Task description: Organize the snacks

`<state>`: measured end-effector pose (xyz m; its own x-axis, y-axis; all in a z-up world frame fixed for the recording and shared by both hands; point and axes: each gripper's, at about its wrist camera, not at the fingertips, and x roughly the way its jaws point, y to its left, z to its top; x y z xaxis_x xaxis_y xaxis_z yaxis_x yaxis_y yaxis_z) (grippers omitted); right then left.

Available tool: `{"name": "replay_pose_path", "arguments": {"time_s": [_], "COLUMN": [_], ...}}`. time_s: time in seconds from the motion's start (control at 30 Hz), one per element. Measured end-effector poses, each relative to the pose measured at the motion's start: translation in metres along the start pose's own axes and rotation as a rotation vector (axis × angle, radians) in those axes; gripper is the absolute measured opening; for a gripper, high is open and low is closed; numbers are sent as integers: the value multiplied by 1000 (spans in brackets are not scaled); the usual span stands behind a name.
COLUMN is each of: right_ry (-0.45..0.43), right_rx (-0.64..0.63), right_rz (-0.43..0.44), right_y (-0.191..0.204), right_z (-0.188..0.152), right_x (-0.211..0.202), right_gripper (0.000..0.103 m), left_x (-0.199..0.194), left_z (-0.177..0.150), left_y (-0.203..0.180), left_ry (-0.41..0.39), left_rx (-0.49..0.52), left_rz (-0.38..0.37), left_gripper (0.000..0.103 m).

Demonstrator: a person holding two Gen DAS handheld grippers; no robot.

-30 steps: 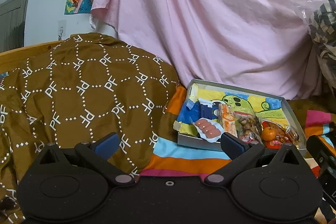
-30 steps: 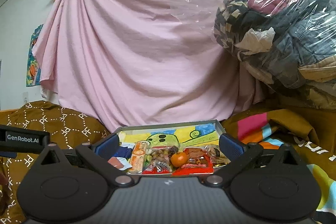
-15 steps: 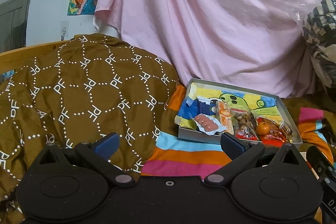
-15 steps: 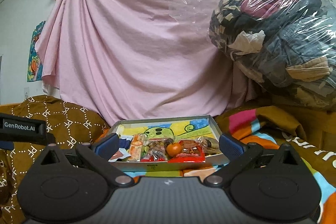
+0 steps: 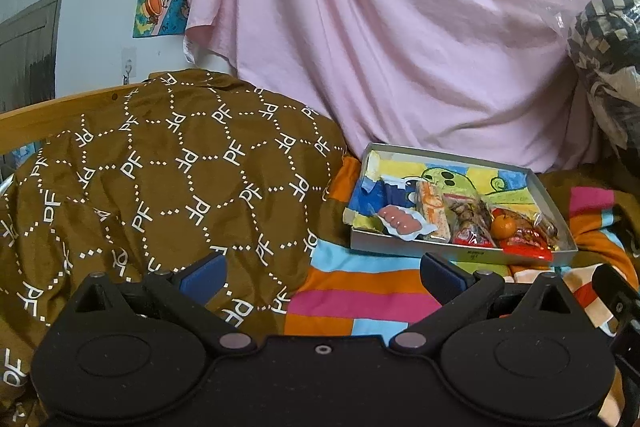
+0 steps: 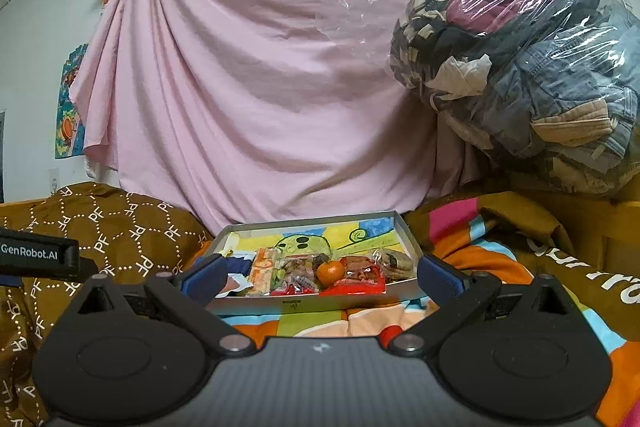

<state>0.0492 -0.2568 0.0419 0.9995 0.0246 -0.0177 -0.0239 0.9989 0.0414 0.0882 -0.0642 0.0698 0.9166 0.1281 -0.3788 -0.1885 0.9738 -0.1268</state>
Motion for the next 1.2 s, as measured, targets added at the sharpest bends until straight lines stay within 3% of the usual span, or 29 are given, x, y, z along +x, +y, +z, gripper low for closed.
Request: {"name": "replay_pose_path", "arguments": {"time_s": [0.27, 0.57, 0.87, 1.2], "right_ry": [40, 155, 180, 231], "right_rx": [-6, 32, 24, 4], "right_rz": [8, -11, -42, -53], "right_y": [5, 11, 21, 29], "right_z": [-5, -14, -25, -37], "right_x": [-6, -13, -15, -11], "right_gripper": [103, 103, 103, 103], "left_x": [0, -1, 0, 8], "left_z": [-17, -35, -45, -57], "left_y": [6, 25, 31, 43], "left_ry": [3, -17, -7, 16], "left_rx": [22, 48, 116, 108], "left_rz": [-5, -9, -33, -38], "left_gripper": [102, 102, 102, 102]}}
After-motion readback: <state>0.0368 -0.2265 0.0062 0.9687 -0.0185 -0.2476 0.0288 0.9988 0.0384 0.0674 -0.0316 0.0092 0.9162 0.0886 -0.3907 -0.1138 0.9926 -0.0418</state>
